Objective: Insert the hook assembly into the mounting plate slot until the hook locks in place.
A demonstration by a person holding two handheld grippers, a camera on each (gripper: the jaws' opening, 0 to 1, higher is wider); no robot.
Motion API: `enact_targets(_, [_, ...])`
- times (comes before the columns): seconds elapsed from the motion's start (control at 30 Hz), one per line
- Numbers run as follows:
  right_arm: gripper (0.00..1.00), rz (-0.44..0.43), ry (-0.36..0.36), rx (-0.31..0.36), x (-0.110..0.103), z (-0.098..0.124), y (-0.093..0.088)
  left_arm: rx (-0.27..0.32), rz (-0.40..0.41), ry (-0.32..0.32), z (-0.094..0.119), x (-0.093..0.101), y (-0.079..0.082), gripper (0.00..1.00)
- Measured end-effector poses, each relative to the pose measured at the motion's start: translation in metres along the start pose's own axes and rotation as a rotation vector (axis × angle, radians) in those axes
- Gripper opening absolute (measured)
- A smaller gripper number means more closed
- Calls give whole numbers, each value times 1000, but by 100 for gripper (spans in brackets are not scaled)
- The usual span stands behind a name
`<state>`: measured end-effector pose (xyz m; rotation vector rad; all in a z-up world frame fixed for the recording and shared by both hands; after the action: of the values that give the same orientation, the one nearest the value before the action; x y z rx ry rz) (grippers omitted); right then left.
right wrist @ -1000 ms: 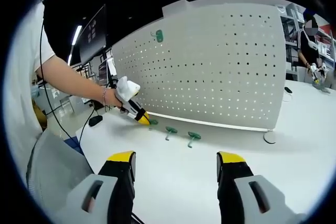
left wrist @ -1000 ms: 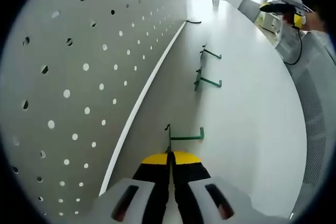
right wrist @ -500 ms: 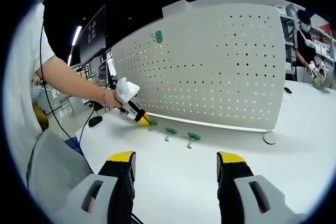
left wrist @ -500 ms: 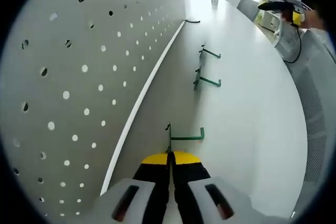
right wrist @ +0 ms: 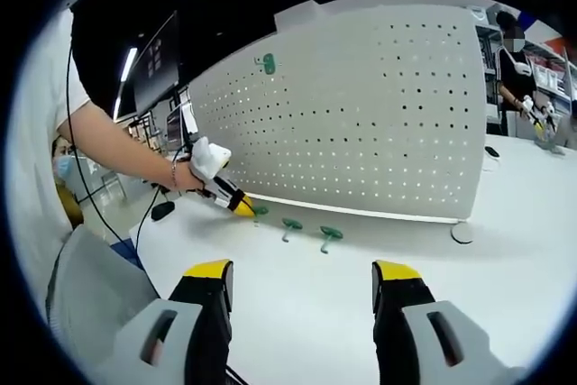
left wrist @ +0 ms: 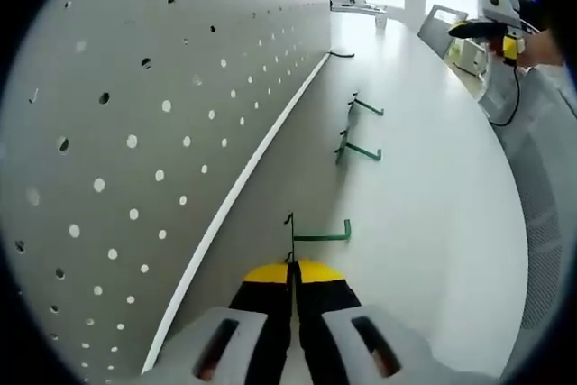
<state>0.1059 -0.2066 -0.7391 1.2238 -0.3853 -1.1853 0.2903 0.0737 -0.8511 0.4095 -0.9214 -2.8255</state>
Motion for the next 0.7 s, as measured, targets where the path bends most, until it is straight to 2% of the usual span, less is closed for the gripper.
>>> enact_targets(0.43, [60, -9, 1, 10, -1, 1, 1, 88, 0, 34, 9, 3, 17, 1])
enact_targets(0.7, [60, -18, 5, 25, 0, 1, 4, 163, 15, 90, 23, -1, 30, 1])
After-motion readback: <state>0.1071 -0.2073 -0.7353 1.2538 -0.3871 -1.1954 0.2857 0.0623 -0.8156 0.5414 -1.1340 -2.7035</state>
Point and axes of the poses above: the point that each gripper's makers call its tool centre point, and the gripper's own axes: z roughly backward along the fingers, x roughly to its right, y roughly out of its top, the point moved 3 cm from there along z, roughly backward along the fingers, and after that the axes turned 11 degrees about -z, right-handed, at the moved point
